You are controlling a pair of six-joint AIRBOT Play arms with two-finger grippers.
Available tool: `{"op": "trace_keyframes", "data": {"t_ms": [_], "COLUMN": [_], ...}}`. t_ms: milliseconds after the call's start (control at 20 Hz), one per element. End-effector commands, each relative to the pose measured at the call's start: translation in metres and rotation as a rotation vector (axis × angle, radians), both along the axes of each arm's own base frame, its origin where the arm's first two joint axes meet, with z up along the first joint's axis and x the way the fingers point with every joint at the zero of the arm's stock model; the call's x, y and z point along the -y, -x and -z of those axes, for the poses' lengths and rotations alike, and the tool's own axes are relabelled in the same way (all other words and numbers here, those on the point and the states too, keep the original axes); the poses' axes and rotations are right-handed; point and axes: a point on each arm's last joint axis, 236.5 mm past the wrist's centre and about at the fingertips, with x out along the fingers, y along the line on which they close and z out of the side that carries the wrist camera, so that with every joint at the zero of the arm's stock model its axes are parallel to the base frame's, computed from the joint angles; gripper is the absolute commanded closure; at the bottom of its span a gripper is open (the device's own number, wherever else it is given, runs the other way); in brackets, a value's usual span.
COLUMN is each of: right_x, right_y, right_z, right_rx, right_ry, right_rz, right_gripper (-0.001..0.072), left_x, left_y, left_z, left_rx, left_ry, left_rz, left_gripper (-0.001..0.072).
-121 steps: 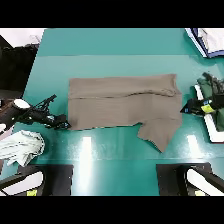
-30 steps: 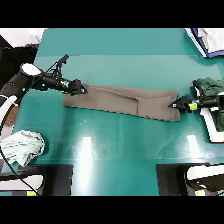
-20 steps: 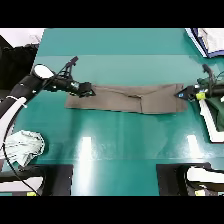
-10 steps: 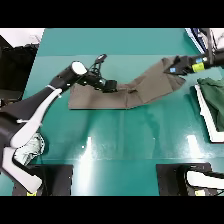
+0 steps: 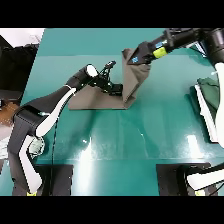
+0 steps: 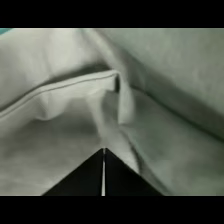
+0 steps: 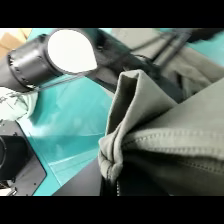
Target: Fold the shirts.
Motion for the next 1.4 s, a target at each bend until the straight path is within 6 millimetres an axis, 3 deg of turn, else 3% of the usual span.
{"op": "trace_keyframes", "data": {"t_ms": [0, 150, 250, 350, 500, 600, 750, 900, 950, 1050, 1100, 1150, 1200, 1300, 1350], "right_x": [-0.032, -0.041, -0.045, -0.048, -0.059, -0.075, -0.113, -0.178, -0.202, -0.243, -0.254, -0.255, -0.248, -0.215, -0.187], "right_y": [0.003, 0.002, -0.002, 0.000, -0.008, -0.013, -0.018, -0.024, -0.026, -0.020, -0.013, -0.009, -0.006, 0.002, 0.004], "right_z": [0.006, 0.016, 0.028, 0.042, 0.048, 0.049, 0.066, 0.085, 0.086, 0.081, 0.078, 0.075, 0.072, 0.072, 0.079], "right_rx": [-0.005, -0.021, -0.039, -0.046, 0.001, 0.046, 0.064, 0.170, 0.204, 0.225, 0.232, 0.226, 0.224, 0.210, 0.162], "right_ry": [-0.013, -0.011, -0.016, -0.006, -0.019, -0.038, -0.052, -0.131, -0.200, -0.360, -0.408, -0.424, -0.416, -0.348, -0.279], "right_rz": [-0.038, -0.046, -0.028, -0.044, -0.037, -0.041, -0.075, -0.118, -0.109, -0.099, -0.108, -0.118, -0.131, -0.212, -0.238], "right_gripper": [0.0700, 0.0699, 0.0699, 0.0699, 0.0699, 0.0699, 0.0699, 0.0693, 0.0660, 0.0402, 0.0340, 0.0253, 0.0218, 0.0222, 0.0237], "left_x": [-0.006, -0.030, -0.060, -0.101, -0.171, -0.209, -0.250, -0.271, -0.273, -0.272, -0.271, -0.271, -0.270, -0.270, -0.270], "left_y": [-0.003, -0.011, -0.020, -0.032, -0.045, -0.047, -0.043, -0.035, -0.034, -0.031, -0.029, -0.026, -0.024, -0.018, -0.016], "left_z": [0.003, -0.013, -0.032, -0.051, -0.095, -0.127, -0.166, -0.195, -0.200, -0.206, -0.206, -0.205, -0.204, -0.201, -0.200], "left_rx": [0.025, 0.019, 0.044, 0.081, 0.143, 0.179, 0.230, 0.269, 0.281, 0.290, 0.282, 0.272, 0.264, 0.241, 0.235], "left_ry": [-0.016, -0.017, -0.042, -0.096, -0.139, -0.142, -0.146, -0.148, -0.148, -0.144, -0.140, -0.142, -0.144, -0.148, -0.149], "left_rz": [0.031, 0.027, 0.015, -0.008, -0.075, -0.124, -0.183, -0.219, -0.224, -0.221, -0.215, -0.208, -0.201, -0.184, -0.179], "left_gripper": [0.0682, 0.0683, 0.0683, 0.0683, 0.0682, 0.0682, 0.0681, 0.0681, 0.0681, 0.0681, 0.0681, 0.0681, 0.0682, 0.0681, 0.0681]}}
